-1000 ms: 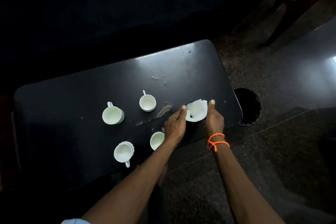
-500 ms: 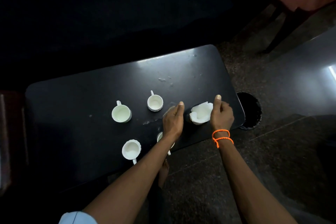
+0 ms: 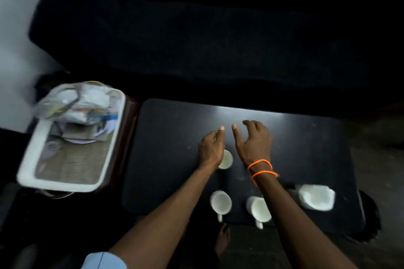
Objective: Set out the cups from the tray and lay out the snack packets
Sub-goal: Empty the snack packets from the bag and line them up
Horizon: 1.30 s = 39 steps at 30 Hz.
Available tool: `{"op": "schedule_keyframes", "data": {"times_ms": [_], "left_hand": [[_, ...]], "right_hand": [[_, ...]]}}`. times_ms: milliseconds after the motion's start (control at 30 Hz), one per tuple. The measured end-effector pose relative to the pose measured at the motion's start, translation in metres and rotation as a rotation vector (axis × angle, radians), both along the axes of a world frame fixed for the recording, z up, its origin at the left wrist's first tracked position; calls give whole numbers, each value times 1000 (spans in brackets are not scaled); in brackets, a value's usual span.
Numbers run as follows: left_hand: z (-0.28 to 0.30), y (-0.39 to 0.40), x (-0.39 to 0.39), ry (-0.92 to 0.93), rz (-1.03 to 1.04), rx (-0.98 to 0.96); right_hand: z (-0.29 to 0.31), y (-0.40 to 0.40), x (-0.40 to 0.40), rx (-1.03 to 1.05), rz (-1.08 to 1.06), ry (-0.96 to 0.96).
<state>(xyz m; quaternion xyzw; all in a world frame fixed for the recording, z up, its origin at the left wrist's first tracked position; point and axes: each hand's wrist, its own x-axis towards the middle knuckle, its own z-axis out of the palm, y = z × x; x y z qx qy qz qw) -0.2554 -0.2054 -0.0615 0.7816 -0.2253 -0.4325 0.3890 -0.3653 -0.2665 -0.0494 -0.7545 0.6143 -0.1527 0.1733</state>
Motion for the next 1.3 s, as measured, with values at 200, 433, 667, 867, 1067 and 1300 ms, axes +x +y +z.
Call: {"op": "schedule_keyframes", "data": {"times_ms": [200, 433, 667, 867, 1067, 1300], "left_hand": [[8, 40, 126, -78, 232, 37], [14, 83, 258, -160, 462, 20], [-9, 125, 364, -123, 570, 38], [-33, 124, 400, -43, 780, 11], [-35, 112, 407, 249, 943, -130], [-53, 122, 418, 279, 1027, -36]], "right_hand": [[-1, 18, 129, 59, 286, -45], [-11, 53, 273, 120, 521, -87], [-26, 70, 392, 171, 698, -117], [-38, 51, 470, 202, 659, 12], [-40, 51, 487, 414, 514, -40], [-35, 48, 477, 772, 313, -437]]}}
